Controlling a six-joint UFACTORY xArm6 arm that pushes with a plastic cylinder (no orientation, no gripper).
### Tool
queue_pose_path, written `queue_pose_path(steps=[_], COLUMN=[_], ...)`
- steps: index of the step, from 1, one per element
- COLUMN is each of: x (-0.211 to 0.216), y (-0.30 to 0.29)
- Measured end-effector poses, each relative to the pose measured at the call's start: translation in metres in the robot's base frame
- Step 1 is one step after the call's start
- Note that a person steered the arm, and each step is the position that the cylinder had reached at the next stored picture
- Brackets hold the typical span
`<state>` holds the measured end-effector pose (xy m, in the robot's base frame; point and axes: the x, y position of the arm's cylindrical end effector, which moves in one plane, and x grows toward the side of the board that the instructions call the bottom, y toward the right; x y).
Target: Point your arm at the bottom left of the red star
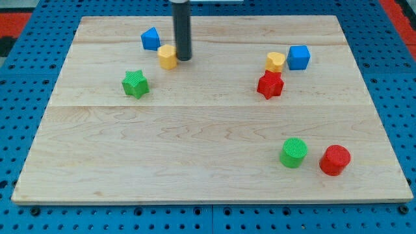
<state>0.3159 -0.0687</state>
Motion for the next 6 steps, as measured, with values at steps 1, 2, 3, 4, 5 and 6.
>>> queue_pose_path(steps=[1,2,3,4,5,6], x=[0.012,0.032,0.085,0.138,0.142,0.145], y=[-0.038,-0.013,0.004,0.012,0.058,0.146])
